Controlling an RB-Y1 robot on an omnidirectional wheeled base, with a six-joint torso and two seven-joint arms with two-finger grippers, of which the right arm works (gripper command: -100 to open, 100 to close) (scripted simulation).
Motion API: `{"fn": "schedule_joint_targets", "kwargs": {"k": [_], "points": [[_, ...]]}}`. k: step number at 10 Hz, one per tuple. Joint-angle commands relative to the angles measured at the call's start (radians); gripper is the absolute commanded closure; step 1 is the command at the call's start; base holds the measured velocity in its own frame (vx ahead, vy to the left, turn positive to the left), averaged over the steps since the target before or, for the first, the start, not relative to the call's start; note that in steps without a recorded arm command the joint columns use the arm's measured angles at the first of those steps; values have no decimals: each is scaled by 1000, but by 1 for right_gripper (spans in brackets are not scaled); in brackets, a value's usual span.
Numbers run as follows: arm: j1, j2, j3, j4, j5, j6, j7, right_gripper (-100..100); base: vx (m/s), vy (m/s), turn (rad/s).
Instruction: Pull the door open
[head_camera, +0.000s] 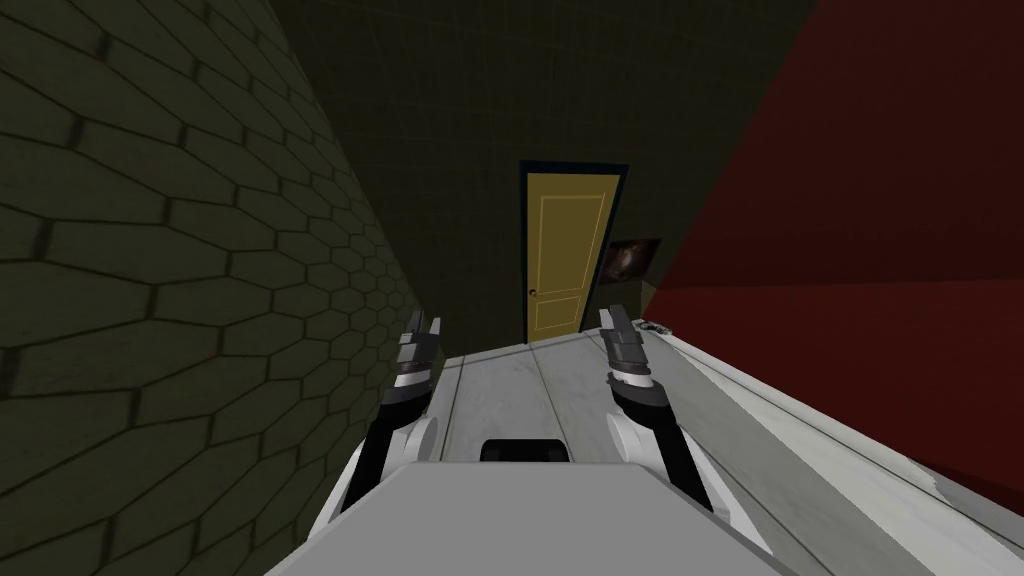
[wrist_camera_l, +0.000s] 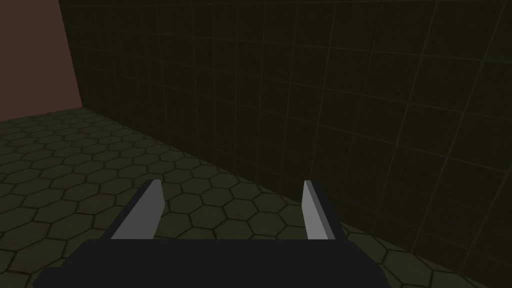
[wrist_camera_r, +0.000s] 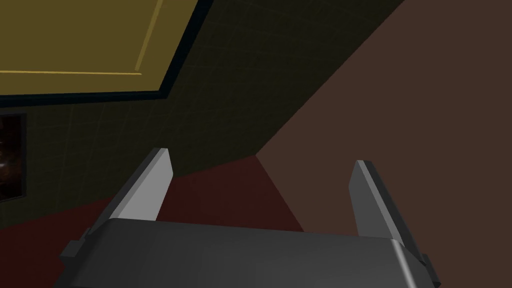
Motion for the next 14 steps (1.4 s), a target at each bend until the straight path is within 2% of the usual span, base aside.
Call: {"fn": "schedule_joint_targets", "kwargs": {"k": [1, 10, 11, 14], "points": [[-13, -6, -8, 33, 7, -4, 23, -100, 87, 3, 22], [-87, -32, -49, 246, 58, -34, 164, -100, 98, -3, 24], [-87, -32, -49, 246, 58, -34, 164, -100, 77, -5, 10], [-115, -39, -65, 327, 78, -46, 218, -100, 73, -6, 27]]}}
